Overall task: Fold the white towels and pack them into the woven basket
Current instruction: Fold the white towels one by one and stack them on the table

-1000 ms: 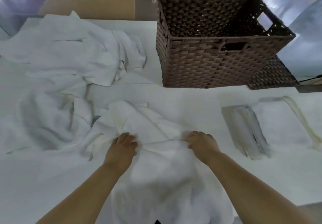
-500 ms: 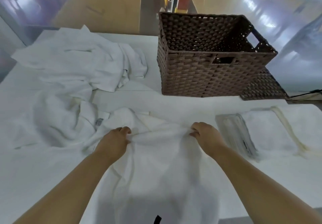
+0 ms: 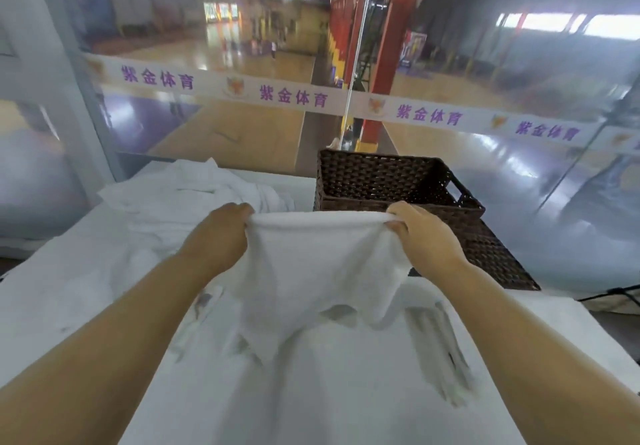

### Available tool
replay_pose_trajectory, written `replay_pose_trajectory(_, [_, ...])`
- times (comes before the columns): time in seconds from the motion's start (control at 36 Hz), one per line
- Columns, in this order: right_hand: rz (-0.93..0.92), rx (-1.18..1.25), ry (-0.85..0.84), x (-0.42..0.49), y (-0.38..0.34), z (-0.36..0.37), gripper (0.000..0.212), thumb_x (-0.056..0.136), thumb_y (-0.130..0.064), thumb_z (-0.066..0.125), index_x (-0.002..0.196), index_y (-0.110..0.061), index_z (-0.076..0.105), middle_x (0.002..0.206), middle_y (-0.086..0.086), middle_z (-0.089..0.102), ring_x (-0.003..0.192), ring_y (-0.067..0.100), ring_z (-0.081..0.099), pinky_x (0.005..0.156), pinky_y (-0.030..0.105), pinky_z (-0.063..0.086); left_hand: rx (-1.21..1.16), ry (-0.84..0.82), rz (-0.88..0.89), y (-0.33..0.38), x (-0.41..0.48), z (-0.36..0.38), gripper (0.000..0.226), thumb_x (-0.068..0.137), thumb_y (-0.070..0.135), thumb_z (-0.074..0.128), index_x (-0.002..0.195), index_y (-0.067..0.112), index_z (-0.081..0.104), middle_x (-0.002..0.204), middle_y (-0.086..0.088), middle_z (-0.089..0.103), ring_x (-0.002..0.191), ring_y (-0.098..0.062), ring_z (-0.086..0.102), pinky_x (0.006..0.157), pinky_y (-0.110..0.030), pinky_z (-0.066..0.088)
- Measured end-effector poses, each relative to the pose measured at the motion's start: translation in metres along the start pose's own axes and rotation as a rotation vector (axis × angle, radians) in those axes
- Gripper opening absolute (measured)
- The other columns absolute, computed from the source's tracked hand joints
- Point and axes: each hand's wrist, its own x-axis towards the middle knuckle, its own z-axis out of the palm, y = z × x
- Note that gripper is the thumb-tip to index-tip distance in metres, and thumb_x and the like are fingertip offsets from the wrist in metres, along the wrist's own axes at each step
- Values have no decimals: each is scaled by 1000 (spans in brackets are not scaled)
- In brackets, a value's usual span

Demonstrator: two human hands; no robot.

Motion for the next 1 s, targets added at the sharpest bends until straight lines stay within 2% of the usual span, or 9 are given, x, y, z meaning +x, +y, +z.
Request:
replay_pose_trajectory(0.14, [-60,86,38,1,-13,-49,15,98,-37,41,93,-26,49,83,-10,55,73,7,50,60,28,37,24,212,52,21,-2,-42,12,94,9,38,90,8,49,94,-17,57,87,-36,55,69,-37,40])
replay_pose_trajectory(0.25, [-96,11,-37,-11,-16,-75,32,95,-43,49,76,-18,55,74,-5,57,69,12,52,60,26,38,82,265,88,25,-17,-57,19,95,14,37,96,6,53,98,-16,60,88,-34,58,74,-40,46])
replay_pose_trajectory(0.39, [-106,-40,-67,-34,-13,-81,40,94,-46,50,80,-10,59,75,1,61,70,15,55,66,29,42,148,204,132,24,-41,-58,27,96,23,34,110,12,54,110,-9,60,97,-28,56,82,-40,48])
replay_pose_trajectory(0.5, [-115,-78,9,-49,-11,-77,34,98,-42,41,85,-14,54,79,0,59,72,15,52,70,33,40,218,212,123,29,-51,-60,34,94,10,37,122,16,53,122,-7,57,107,-27,51,86,-41,47])
replay_pose_trajectory(0.64, [-74,-41,83,-65,-6,-80,24,100,-40,36,88,-22,47,72,-3,57,66,14,52,65,36,45,131,259,108,44,-58,-64,40,86,-3,40,120,11,56,120,-11,57,103,-32,53,87,-43,47])
replay_pose_trajectory(0.75, [-64,71,44,-78,1,-86,28,94,-49,44,85,-24,54,74,-7,60,70,11,55,68,31,46,55,276,135,51,-67,-69,29,94,8,37,113,10,58,113,-11,60,97,-31,56,84,-38,46])
replay_pose_trajectory(0.83, [-86,157,-27,-88,7,-90,26,88,-54,52,81,-30,61,77,-10,62,74,7,57,72,26,46,-1,214,137,52,-79,-73,26,95,18,35,97,12,61,100,-7,64,87,-26,56,76,-33,42])
replay_pose_trajectory(0.92, [-94,167,-146,-99,12,-89,28,85,-57,54,70,-33,59,72,-13,62,66,2,56,67,28,46,-53,59,102,49,-92,-74,26,92,19,37,81,11,59,85,-2,61,80,-24,52,73,-37,41])
replay_pose_trajectory(1.0, [-96,111,-278,-105,15,-86,33,83,-57,57,68,-28,59,71,-10,61,63,3,54,66,28,44,-66,-91,69,44,-101,-71,27,89,19,40,80,3,59,85,-5,63,82,-25,53,80,-39,42])
